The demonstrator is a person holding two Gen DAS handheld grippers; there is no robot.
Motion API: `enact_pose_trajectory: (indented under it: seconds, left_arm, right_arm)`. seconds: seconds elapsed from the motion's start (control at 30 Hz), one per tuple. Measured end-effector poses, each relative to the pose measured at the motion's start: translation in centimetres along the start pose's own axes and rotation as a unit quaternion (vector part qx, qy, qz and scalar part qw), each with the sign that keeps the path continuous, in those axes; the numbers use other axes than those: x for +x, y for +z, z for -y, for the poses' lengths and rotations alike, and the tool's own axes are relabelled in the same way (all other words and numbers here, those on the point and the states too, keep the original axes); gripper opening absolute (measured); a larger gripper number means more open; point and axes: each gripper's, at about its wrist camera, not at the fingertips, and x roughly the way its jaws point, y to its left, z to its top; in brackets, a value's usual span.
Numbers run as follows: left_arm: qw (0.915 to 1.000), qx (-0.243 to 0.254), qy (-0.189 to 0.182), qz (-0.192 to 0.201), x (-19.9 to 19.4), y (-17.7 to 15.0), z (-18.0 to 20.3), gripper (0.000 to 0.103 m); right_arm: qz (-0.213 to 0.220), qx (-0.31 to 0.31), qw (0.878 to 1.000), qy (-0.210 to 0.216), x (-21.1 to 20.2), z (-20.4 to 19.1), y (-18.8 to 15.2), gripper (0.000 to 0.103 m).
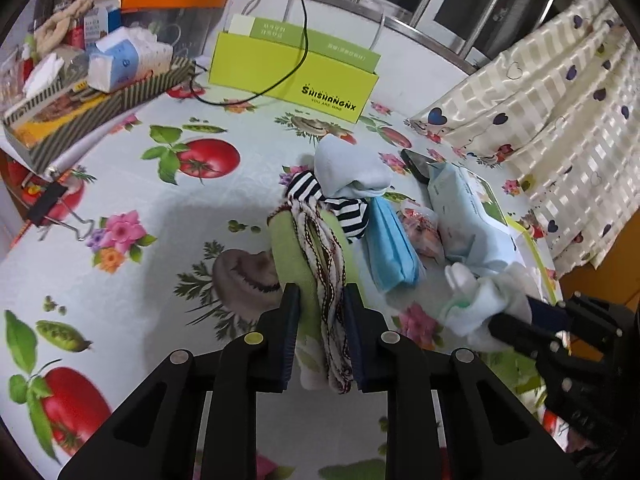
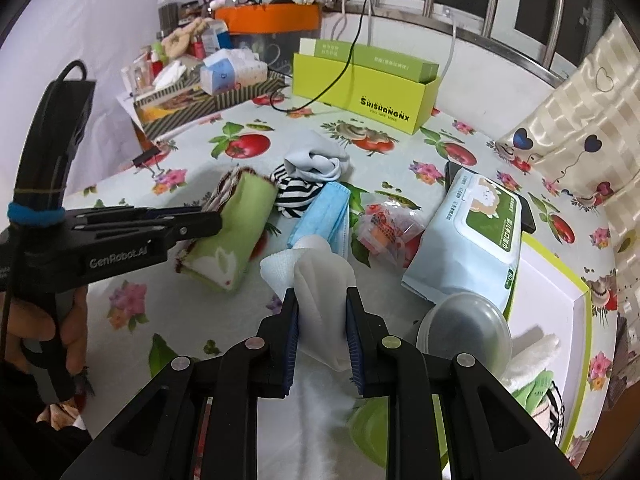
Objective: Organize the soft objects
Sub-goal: 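Grasp the rolled green towel with the left gripper while the right grasps the white cloth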
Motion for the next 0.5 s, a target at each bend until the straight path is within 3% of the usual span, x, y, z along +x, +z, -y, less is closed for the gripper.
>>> enact_pose_trajectory:
  seconds: [0.13, 0.37, 0.47, 0.5]
  left_arm:
    - [0.9996, 0.024, 0.011, 0.010, -1.3, -0.6, 0.4, 0.016]
    - [0.9987, 0.049, 0.012, -0.002, -1.9, -1.9, 0.0, 0.016]
    - [0.9982, 0.051, 0.032, 0.002, -1.9, -1.8, -0.4, 0.026]
    - [0.9981, 0.051, 0.034, 0.003, -1.9, -1.8, -0.5, 0.035]
  right_arm:
    - [0.011, 0.007, 1.000, 0.004, -1.0, -0.1, -0.4, 0.021]
    - [0.014, 0.009, 1.000, 0.011, -1.6, -0.6, -1.1, 0.021]
    - [0.015, 0.011, 1.000, 0.015, -1.6, -0.7, -1.2, 0.021]
    - [0.016, 0.011, 1.000, 0.015, -1.7, -0.7, -1.2, 0.021]
